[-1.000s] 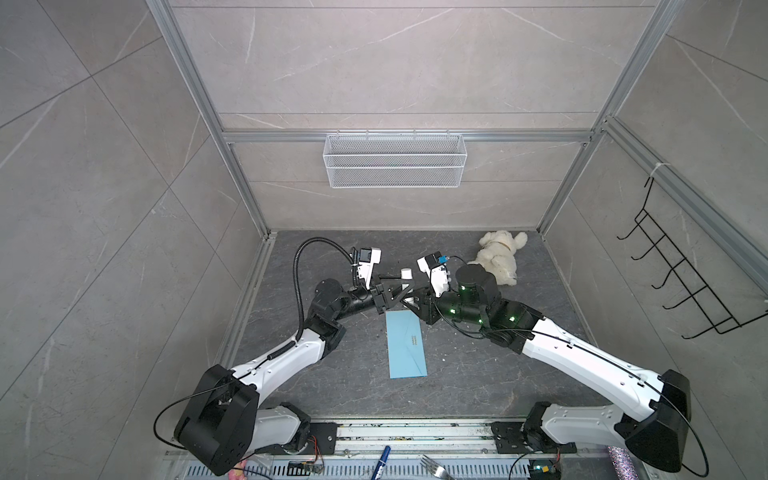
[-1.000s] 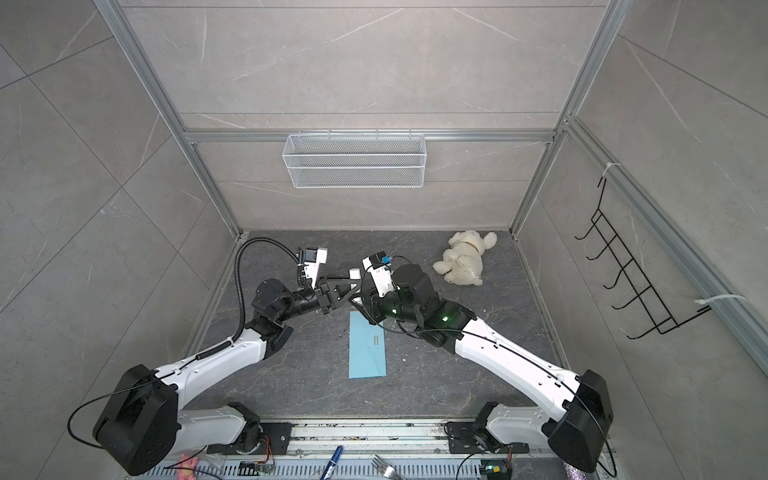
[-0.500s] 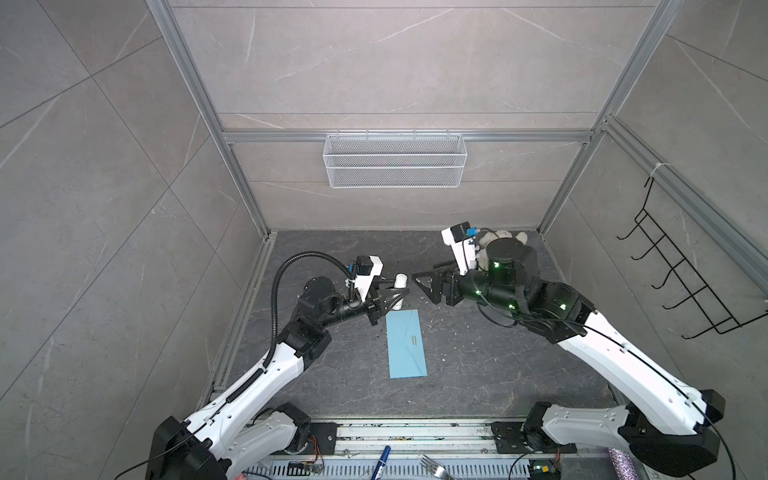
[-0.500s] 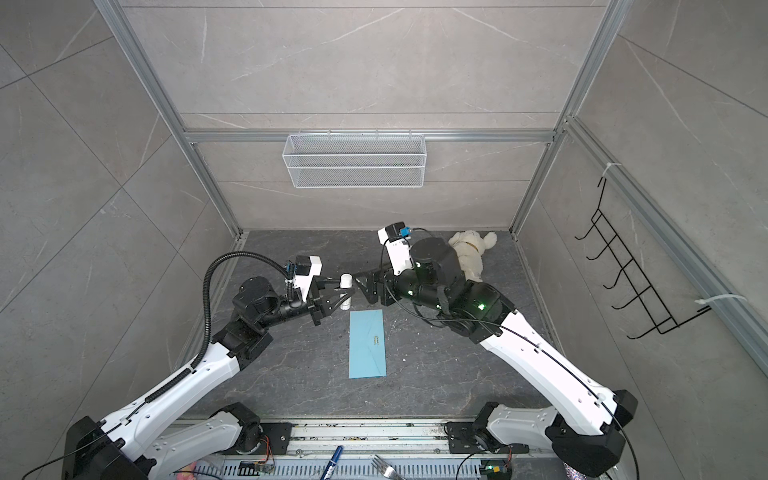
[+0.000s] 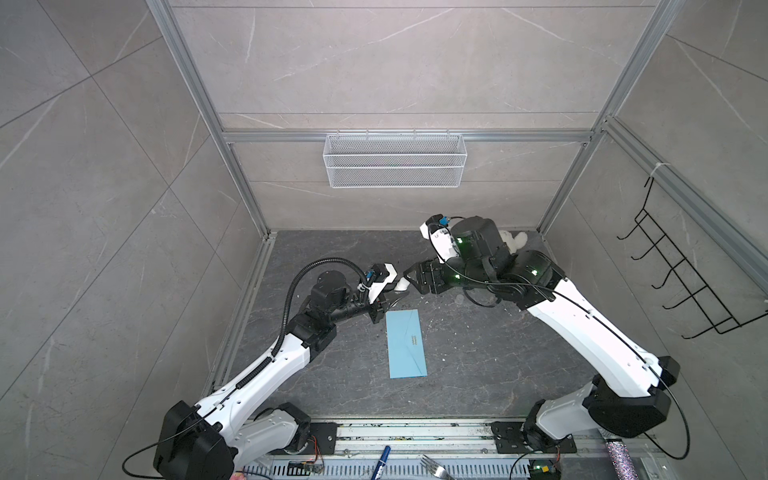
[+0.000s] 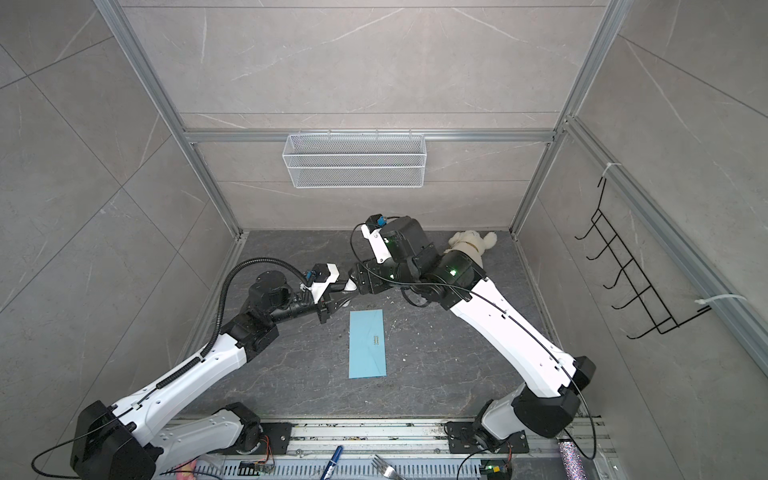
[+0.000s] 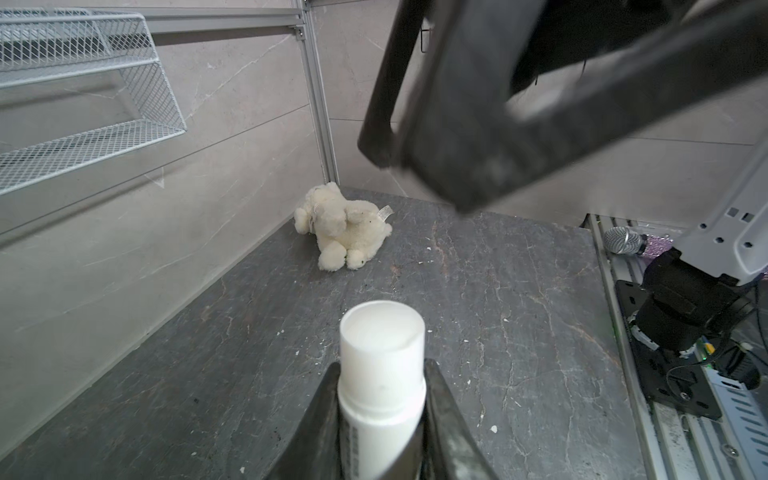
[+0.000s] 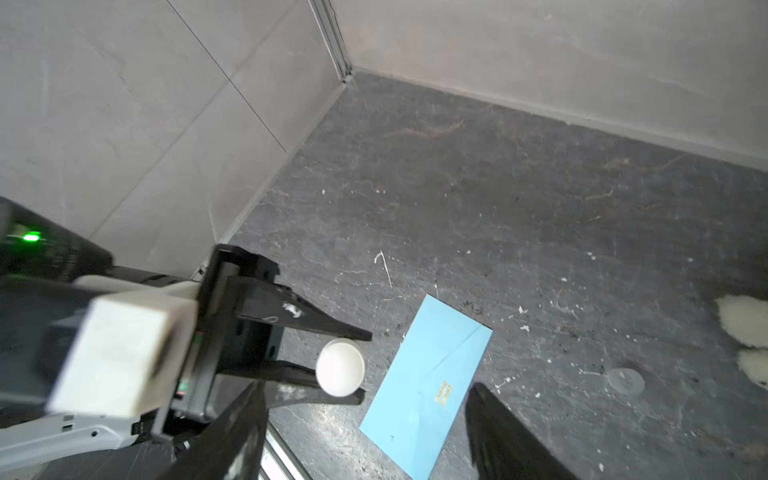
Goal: Place the letter into the envelope and seal it
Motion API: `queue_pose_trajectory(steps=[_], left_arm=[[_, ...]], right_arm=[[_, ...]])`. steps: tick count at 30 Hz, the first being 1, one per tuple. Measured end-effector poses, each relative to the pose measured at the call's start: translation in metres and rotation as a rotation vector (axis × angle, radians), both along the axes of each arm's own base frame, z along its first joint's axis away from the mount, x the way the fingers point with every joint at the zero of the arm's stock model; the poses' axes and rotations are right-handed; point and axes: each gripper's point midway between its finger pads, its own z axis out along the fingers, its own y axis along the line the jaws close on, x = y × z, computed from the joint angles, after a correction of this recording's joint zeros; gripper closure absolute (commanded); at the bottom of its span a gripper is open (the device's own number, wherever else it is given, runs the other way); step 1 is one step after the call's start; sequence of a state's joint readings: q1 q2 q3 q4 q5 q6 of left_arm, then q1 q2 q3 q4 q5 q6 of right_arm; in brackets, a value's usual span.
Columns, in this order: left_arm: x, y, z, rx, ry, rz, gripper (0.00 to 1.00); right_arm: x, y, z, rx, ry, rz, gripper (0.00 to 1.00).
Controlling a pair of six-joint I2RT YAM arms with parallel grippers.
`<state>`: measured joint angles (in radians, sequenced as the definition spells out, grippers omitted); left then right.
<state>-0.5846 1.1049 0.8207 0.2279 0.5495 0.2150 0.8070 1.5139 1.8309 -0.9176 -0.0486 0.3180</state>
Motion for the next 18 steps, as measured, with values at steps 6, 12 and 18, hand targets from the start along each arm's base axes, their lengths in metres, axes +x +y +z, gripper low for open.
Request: queue_pose_trajectory(steps=[6,12,18], left_arm=[[0.001,0.000,0.001,0.007,-0.036,0.003,1.00],[0.004,-0.002,-0.003,0.012,-0.039,0.001,1.00],[0.007,-0.004,-0.009,0.022,-0.025,0.000,1.00]], right_arm=[[0.003,0.003,-0.018,-0.019,0.067,0.005,0.29],[0.001,0.014,-0.024,0.011,0.115,0.027,0.35],[0.001,0.026,-0.036,0.022,0.171,0.055,0.48]])
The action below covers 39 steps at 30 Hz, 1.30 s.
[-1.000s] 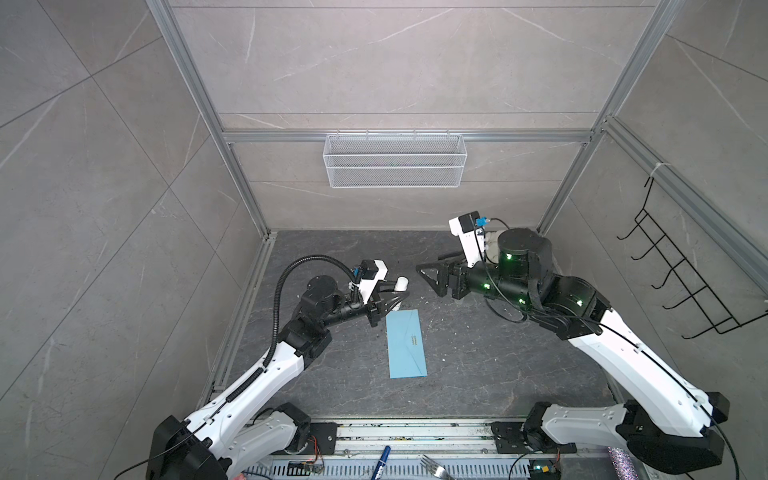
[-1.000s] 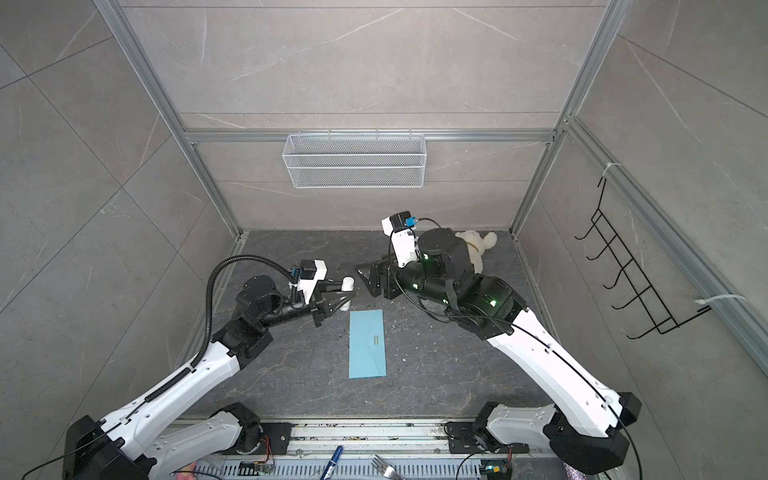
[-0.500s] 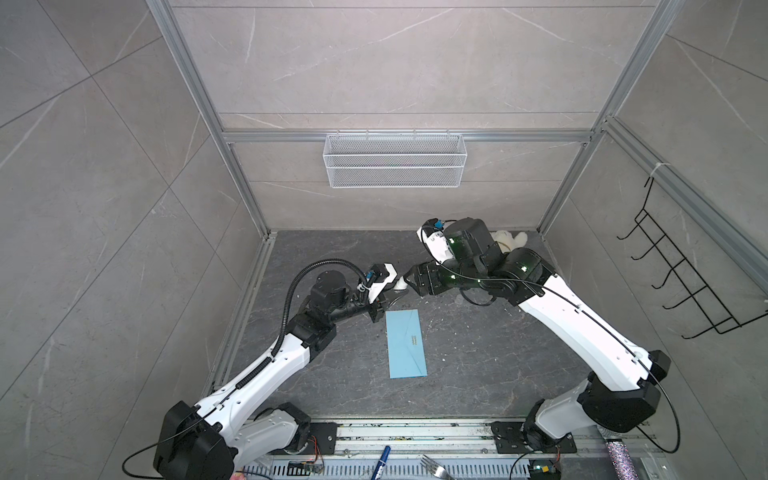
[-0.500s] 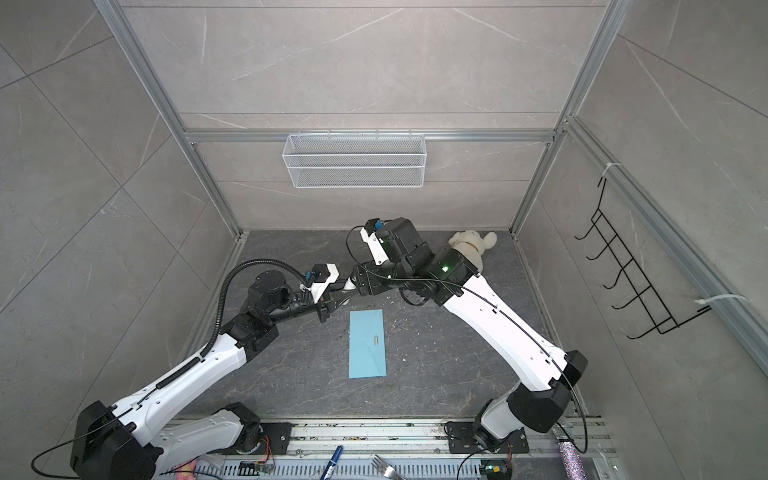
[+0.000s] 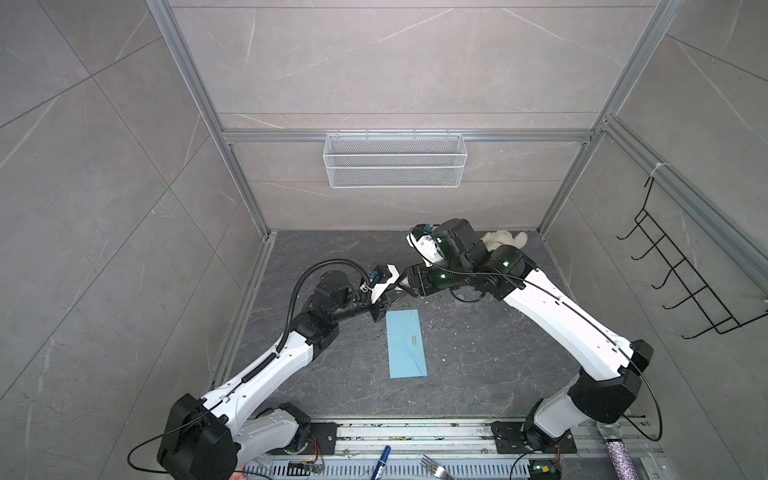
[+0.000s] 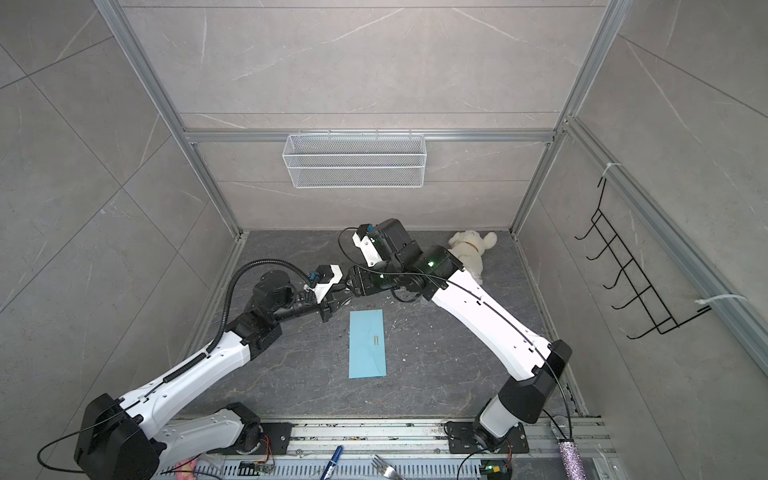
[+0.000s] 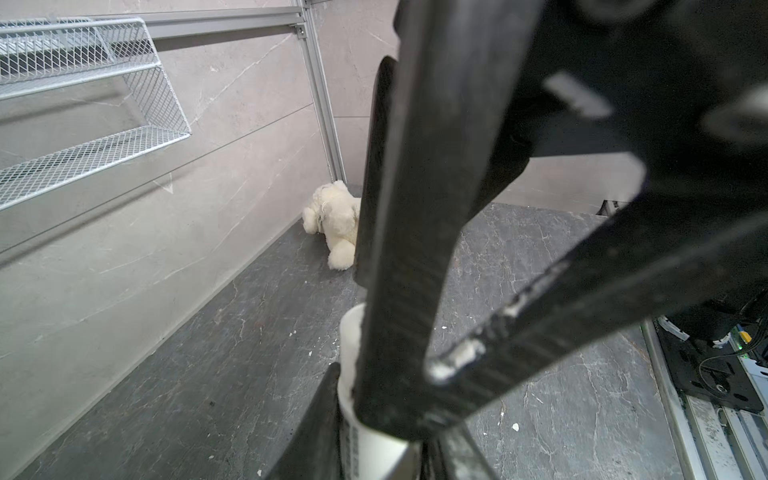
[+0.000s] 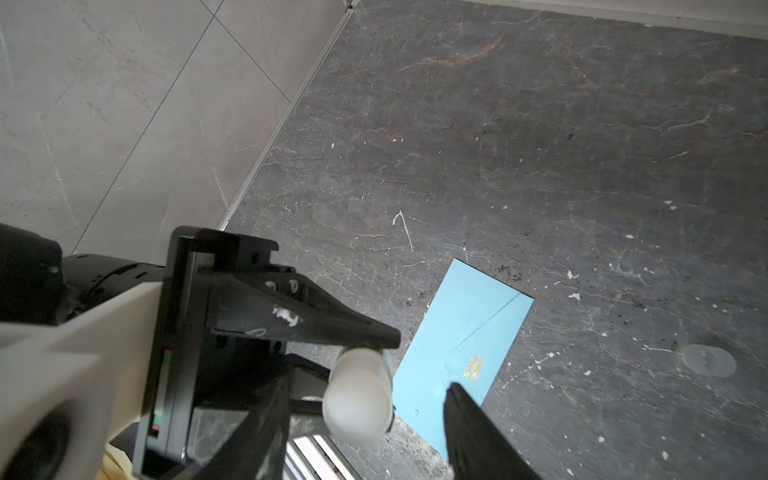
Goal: Place the letter into the envelope and seal it
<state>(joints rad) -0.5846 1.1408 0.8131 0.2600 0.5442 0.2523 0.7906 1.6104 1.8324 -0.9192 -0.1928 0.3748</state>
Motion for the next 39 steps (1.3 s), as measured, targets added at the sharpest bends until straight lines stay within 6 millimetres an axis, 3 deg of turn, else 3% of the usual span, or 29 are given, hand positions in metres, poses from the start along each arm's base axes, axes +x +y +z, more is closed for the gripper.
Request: queue_pose_trajectory(steps=[6,14,20,21,27,34,39], left_arm=[[0.003,-0.002,-0.007,0.012,0.013,0.001,1.00],[0.004,-0.002,-0.009,0.013,0.015,0.000,1.00],[0.005,-0.002,-0.009,0.006,0.039,0.005,0.50],[0.005,-0.002,-0.011,0.007,0.053,0.009,0.47],[0.003,0.004,-0.023,0.033,0.096,0.039,0.46],[0.002,0.008,-0.024,0.035,0.094,0.058,0.46],[0.006,0.011,-0.026,0.045,0.094,0.089,0.60]], right_arm=[[0.005,0.009,-0.019,-0.021,0.043,0.013,0.68],[0.008,0.007,-0.020,-0.027,0.041,0.005,0.92],[0.009,0.006,-0.019,-0.024,0.044,0.003,0.97],[0.010,0.005,-0.019,-0.022,0.042,0.000,0.98],[0.018,-0.002,-0.015,0.000,0.046,-0.016,1.00],[0.011,0.006,-0.011,0.043,0.067,0.028,1.00],[0.006,0.009,-0.010,0.062,0.087,0.056,1.00]])
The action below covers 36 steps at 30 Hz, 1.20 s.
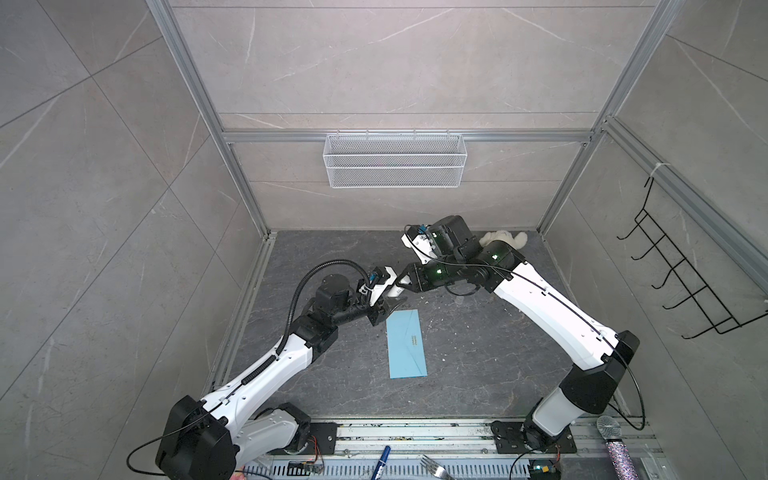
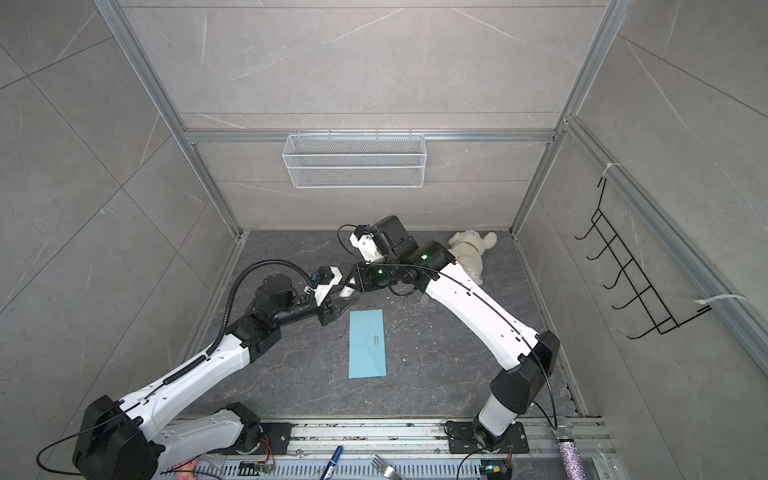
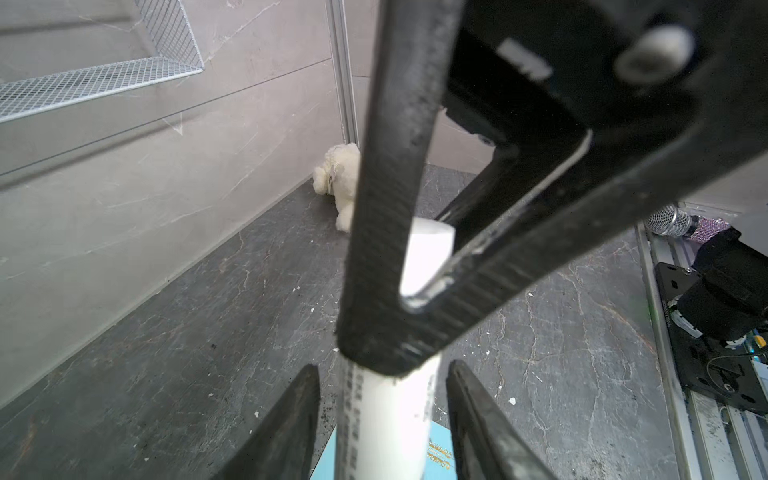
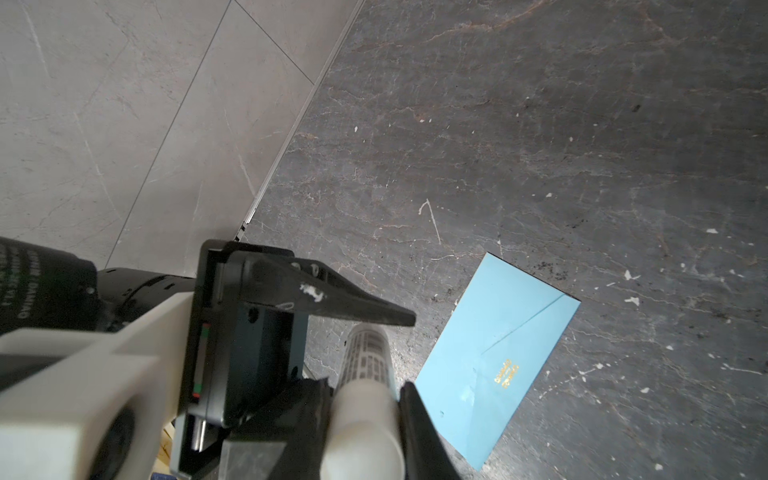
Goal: Place the letter into the envelope and seal it
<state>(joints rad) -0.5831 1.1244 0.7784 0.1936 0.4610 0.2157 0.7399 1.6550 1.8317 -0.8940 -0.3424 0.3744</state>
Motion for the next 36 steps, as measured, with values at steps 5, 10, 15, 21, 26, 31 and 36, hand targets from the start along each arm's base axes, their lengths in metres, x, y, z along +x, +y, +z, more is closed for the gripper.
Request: queue_pose_trajectory(steps=[5,10,15,21,26,31,36], left_arm=[[0.000,0.001,-0.002,0.011,0.005,0.007,0.72],[-0.005,0.003,-0.004,0.022,0.006,0.000,0.97],[-0.006,0.003,-0.006,0.015,-0.006,-0.002,1.00],[-0.011,0.007,-0.026,0.039,0.011,-0.001,1.00],[-0.010,0.007,-0.025,0.034,0.002,0.000,1.00],[-0.010,0.006,-0.022,0.028,-0.006,-0.001,1.00],[-0.011,0.007,-0.019,0.022,-0.015,0.000,1.00]], right_arm=[[-0.003,0.002,-0.001,0.007,0.015,0.016,1.00],[-0.004,0.004,-0.002,0.011,0.027,0.025,0.88],[-0.004,0.004,-0.003,0.005,0.027,0.013,0.54],[0.018,-0.021,0.006,-0.032,-0.040,-0.121,0.26],[0.041,-0.078,0.026,-0.061,-0.121,-0.315,0.17],[0.073,-0.141,0.010,-0.151,-0.128,-0.514,0.14],[0.094,-0.193,-0.057,-0.279,0.001,-0.639,0.13]])
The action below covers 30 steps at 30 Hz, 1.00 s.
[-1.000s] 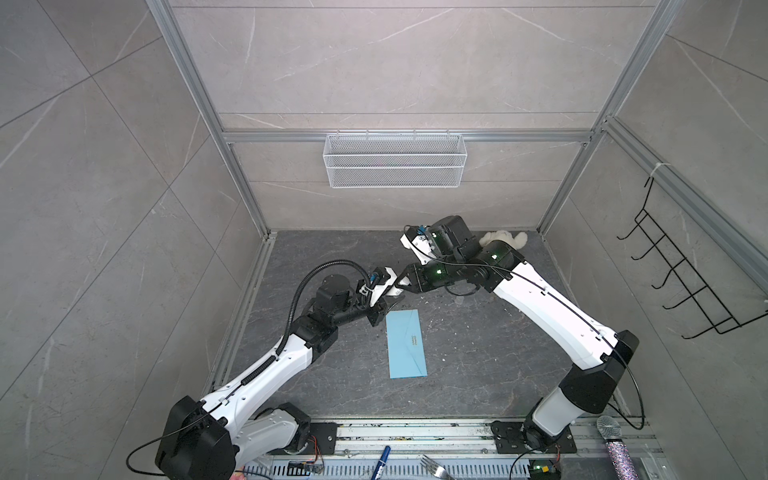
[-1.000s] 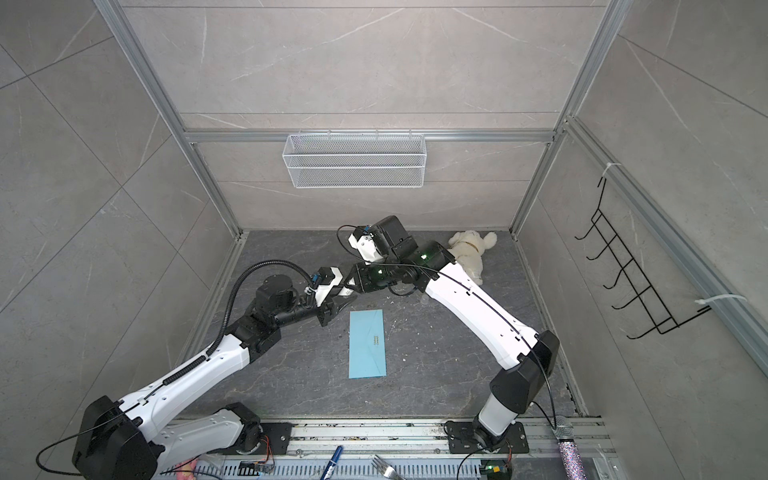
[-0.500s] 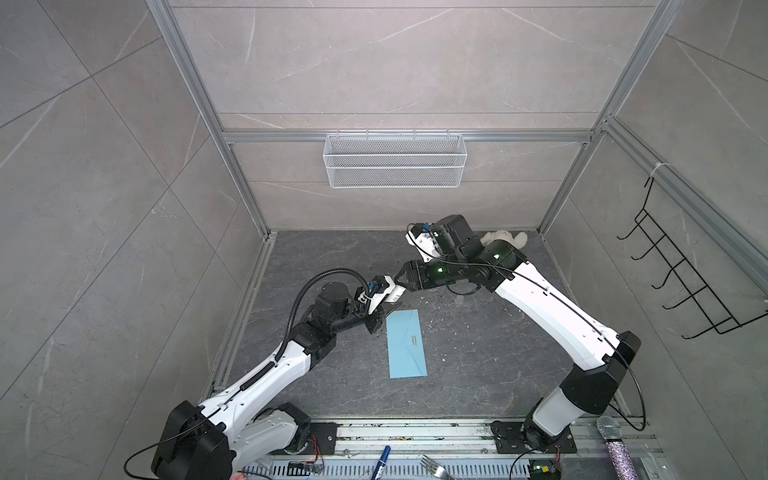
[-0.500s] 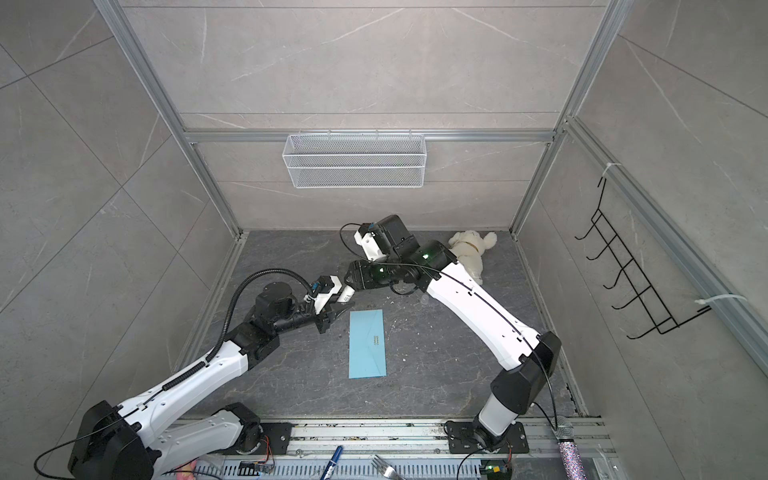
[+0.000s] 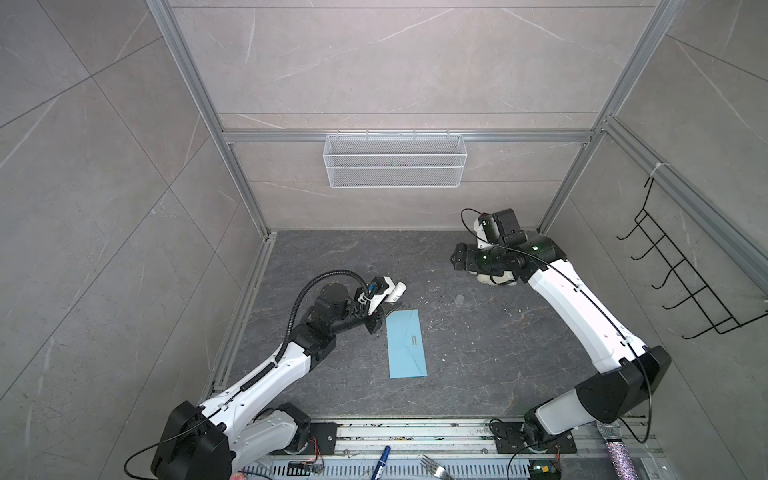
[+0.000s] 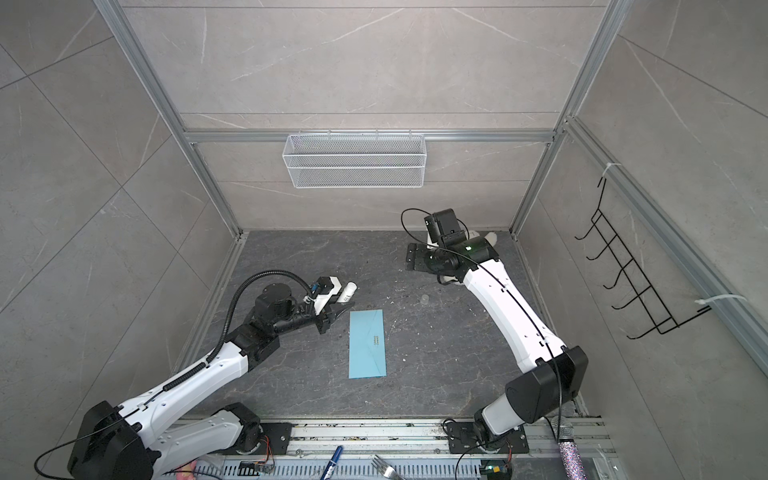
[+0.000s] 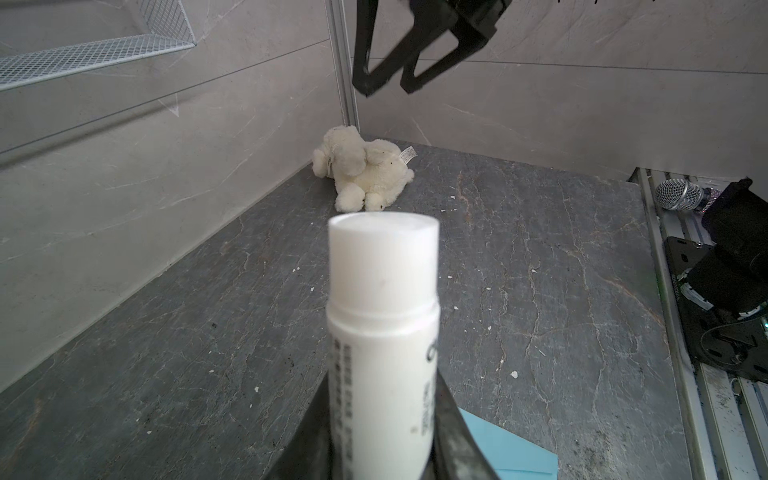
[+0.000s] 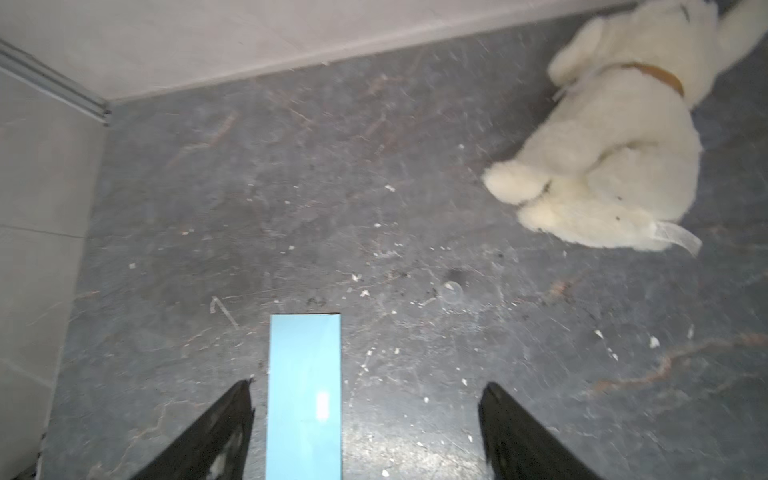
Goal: Place the letter into the envelope and seal it
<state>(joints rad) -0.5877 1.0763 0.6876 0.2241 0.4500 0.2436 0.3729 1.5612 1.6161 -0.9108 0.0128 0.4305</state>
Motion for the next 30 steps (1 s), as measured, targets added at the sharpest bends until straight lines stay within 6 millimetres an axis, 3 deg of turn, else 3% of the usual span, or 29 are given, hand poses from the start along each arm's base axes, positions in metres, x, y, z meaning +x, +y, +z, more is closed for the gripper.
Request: queue_pose_trajectory(steps=[5,10,18,23,30], left_arm=[[-0.001,0.001,0.003,-0.005,-0.008,0.000,1.00],[-0.001,0.001,0.003,-0.004,-0.007,0.001,1.00],[-0.001,0.001,0.003,-0.004,-0.007,0.001,1.00],[-0.001,0.001,0.003,-0.004,-0.007,0.000,1.00],[-0.001,0.001,0.003,-0.004,-0.006,0.000,1.00]], right_arm=[[0.010,-0.027,-0.074,-0.057,0.164,-0.070,0.12],[0.016,-0.031,-0.122,-0.092,0.260,-0.080,0.04],[0.028,-0.028,-0.172,-0.119,0.340,-0.077,0.03],[0.031,-0.026,-0.198,-0.131,0.388,-0.076,0.16],[0.039,-0.024,-0.207,-0.132,0.388,-0.075,0.32]])
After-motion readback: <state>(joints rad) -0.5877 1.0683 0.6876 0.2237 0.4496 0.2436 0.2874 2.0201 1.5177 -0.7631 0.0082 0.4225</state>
